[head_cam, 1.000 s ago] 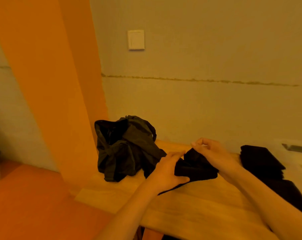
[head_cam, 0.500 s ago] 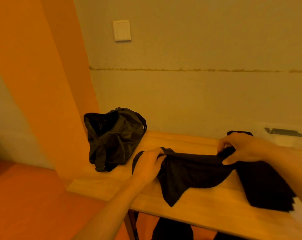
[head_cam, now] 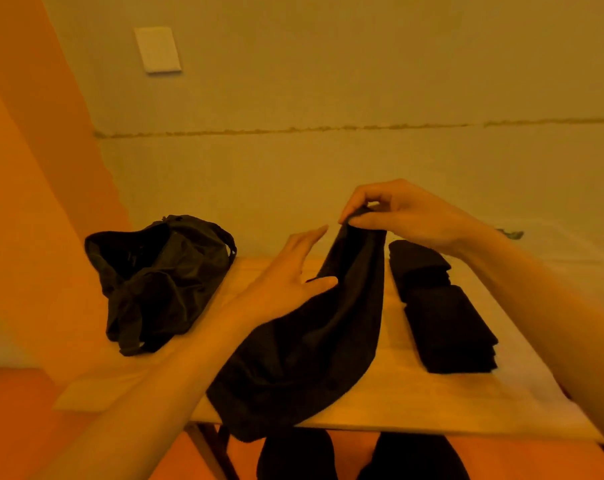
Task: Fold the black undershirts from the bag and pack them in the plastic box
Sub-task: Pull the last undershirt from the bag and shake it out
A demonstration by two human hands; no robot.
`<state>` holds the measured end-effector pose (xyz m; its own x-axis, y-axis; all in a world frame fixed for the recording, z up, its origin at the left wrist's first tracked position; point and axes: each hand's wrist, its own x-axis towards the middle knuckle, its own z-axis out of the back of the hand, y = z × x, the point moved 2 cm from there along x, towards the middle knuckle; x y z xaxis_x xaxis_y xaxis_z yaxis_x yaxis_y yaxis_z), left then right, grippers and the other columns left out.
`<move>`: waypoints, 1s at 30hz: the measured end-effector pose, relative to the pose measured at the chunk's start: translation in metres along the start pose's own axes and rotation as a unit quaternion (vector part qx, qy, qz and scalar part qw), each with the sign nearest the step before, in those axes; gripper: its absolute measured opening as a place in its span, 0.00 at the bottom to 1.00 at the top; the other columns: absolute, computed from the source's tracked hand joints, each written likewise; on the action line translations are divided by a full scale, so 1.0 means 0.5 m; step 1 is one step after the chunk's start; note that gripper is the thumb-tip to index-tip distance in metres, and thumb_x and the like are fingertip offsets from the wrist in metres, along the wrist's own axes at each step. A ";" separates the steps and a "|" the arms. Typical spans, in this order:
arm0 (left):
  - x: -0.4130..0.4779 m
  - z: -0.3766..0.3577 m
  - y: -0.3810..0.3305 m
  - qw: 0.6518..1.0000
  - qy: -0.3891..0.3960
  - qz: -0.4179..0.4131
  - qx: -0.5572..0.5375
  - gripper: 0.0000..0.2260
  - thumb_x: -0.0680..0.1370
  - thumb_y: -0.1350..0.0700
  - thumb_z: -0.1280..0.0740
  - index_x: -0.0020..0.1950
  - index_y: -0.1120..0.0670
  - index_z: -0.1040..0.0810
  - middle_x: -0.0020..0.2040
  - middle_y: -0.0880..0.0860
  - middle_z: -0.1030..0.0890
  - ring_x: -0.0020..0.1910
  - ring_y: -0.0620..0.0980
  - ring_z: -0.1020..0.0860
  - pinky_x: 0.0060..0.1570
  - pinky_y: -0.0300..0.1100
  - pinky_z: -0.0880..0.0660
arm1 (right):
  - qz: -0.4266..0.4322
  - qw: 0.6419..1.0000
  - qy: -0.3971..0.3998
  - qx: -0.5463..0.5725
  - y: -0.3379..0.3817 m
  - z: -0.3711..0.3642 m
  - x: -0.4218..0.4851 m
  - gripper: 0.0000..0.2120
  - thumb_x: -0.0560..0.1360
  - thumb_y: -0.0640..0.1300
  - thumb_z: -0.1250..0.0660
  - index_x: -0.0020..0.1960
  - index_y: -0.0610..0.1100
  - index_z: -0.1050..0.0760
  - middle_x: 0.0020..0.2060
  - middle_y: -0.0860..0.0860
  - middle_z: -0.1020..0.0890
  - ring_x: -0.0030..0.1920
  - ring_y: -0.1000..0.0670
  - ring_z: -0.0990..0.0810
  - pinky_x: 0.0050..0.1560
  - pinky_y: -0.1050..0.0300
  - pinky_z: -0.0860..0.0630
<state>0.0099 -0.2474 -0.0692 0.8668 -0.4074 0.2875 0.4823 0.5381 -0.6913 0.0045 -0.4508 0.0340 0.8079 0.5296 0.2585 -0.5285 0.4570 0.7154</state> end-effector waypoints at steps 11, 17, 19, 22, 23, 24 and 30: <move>0.116 0.021 -0.017 0.932 -0.164 -0.081 0.313 0.08 0.82 0.61 0.39 0.60 0.57 0.24 0.49 0.56 0.21 0.42 0.59 0.22 0.37 0.52 0.27 | -0.053 0.956 -0.133 -0.258 -0.098 0.131 -0.029 0.05 0.78 0.40 0.31 0.50 0.49 0.20 0.41 0.52 0.20 0.42 0.54 0.22 0.40 0.67 0.30; 0.096 0.091 0.018 0.898 -0.199 0.002 0.392 0.03 0.78 0.60 0.35 0.46 0.58 0.24 0.40 0.56 0.26 0.37 0.60 0.26 0.31 0.49 0.35 | -0.081 0.961 -0.218 -0.151 -0.142 0.133 -0.009 0.09 0.80 0.40 0.35 0.47 0.48 0.17 0.39 0.53 0.18 0.39 0.59 0.21 0.35 0.67 0.29; 0.081 0.135 0.031 0.904 -0.244 0.033 0.349 0.04 0.76 0.63 0.37 0.43 0.59 0.23 0.37 0.57 0.25 0.37 0.61 0.26 0.31 0.50 0.35 | -0.083 0.963 -0.222 -0.130 -0.138 0.137 0.000 0.11 0.81 0.42 0.35 0.43 0.51 0.18 0.35 0.54 0.20 0.32 0.63 0.23 0.30 0.69 0.32; 0.059 0.201 0.038 0.914 -0.329 0.099 0.217 0.08 0.72 0.69 0.42 0.41 0.64 0.24 0.35 0.58 0.25 0.32 0.55 0.28 0.29 0.48 0.35 | -0.050 0.971 -0.171 -0.157 -0.120 0.131 0.019 0.10 0.80 0.46 0.31 0.40 0.47 0.18 0.30 0.54 0.23 0.28 0.62 0.25 0.29 0.70 0.34; 0.056 0.219 0.036 0.913 -0.356 0.119 0.161 0.09 0.72 0.69 0.44 0.43 0.65 0.24 0.36 0.59 0.25 0.33 0.54 0.29 0.30 0.49 0.35 | -0.041 0.975 -0.135 -0.170 -0.114 0.126 0.024 0.10 0.79 0.47 0.30 0.40 0.44 0.18 0.29 0.53 0.23 0.28 0.61 0.26 0.29 0.69 0.34; 0.053 0.232 0.029 0.909 -0.380 0.132 0.108 0.11 0.71 0.69 0.45 0.45 0.64 0.24 0.39 0.60 0.25 0.36 0.55 0.27 0.32 0.50 0.34 | -0.032 0.978 -0.093 -0.185 -0.108 0.120 0.029 0.12 0.78 0.48 0.29 0.39 0.43 0.19 0.28 0.52 0.24 0.28 0.60 0.27 0.30 0.69 0.35; 0.016 0.283 0.010 0.902 -0.393 0.117 0.133 0.19 0.74 0.71 0.44 0.57 0.53 0.27 0.42 0.49 0.27 0.37 0.48 0.28 0.33 0.49 0.32 | -0.046 0.986 -0.082 -0.137 -0.102 0.117 0.057 0.14 0.78 0.48 0.29 0.41 0.39 0.18 0.29 0.49 0.24 0.29 0.57 0.28 0.30 0.67 0.35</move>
<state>0.0371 -0.1436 0.0237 0.7206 0.3336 0.6078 0.1961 0.7428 -0.6402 0.0697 -0.5009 0.0427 0.8750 0.3643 0.3187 -0.4836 0.6860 0.5436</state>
